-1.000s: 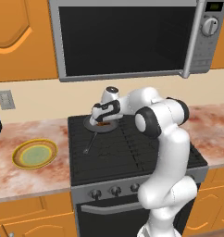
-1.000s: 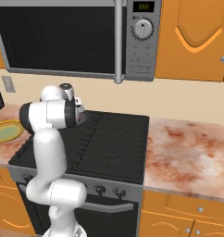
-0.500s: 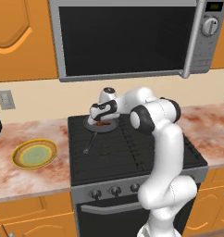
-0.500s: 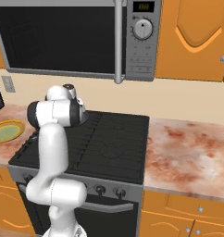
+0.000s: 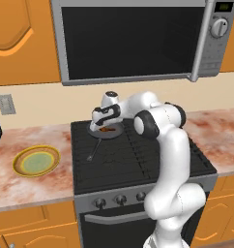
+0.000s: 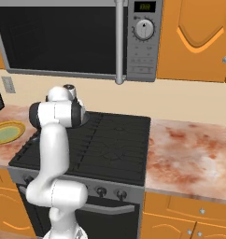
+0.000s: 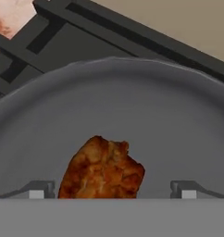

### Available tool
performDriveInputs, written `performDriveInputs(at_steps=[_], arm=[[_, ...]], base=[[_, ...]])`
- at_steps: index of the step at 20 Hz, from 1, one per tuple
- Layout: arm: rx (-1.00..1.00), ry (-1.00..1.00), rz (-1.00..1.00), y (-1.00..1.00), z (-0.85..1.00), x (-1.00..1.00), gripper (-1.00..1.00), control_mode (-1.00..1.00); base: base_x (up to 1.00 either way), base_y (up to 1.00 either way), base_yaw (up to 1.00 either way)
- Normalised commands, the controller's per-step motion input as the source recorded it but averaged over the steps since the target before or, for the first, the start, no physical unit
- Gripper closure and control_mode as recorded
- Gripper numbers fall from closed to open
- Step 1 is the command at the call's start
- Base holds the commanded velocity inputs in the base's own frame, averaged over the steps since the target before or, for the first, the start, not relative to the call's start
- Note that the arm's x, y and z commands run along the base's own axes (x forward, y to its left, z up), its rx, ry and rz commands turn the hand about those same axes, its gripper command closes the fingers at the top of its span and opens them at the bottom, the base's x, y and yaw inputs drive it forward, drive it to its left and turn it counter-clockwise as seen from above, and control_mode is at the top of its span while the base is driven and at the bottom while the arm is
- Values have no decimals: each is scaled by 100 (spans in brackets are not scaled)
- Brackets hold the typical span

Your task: Place the chicken drumstick on the plate and place the avocado on the same plate.

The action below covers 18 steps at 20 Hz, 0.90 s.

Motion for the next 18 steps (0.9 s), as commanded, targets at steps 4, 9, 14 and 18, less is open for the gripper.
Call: performDriveInputs(at_steps=[4, 9, 14, 18], arm=[[0, 10, 0, 1, -20, 0, -100, -100], [0, 13, 0, 0, -25, 2, -100, -100], [0, 5, 0, 5, -24, -8, 100, -100], [-2, 0, 0, 12, -27, -28, 100, -100]], base=[[0, 0, 0], [0, 0, 0], [0, 0, 0], [0, 0, 0]])
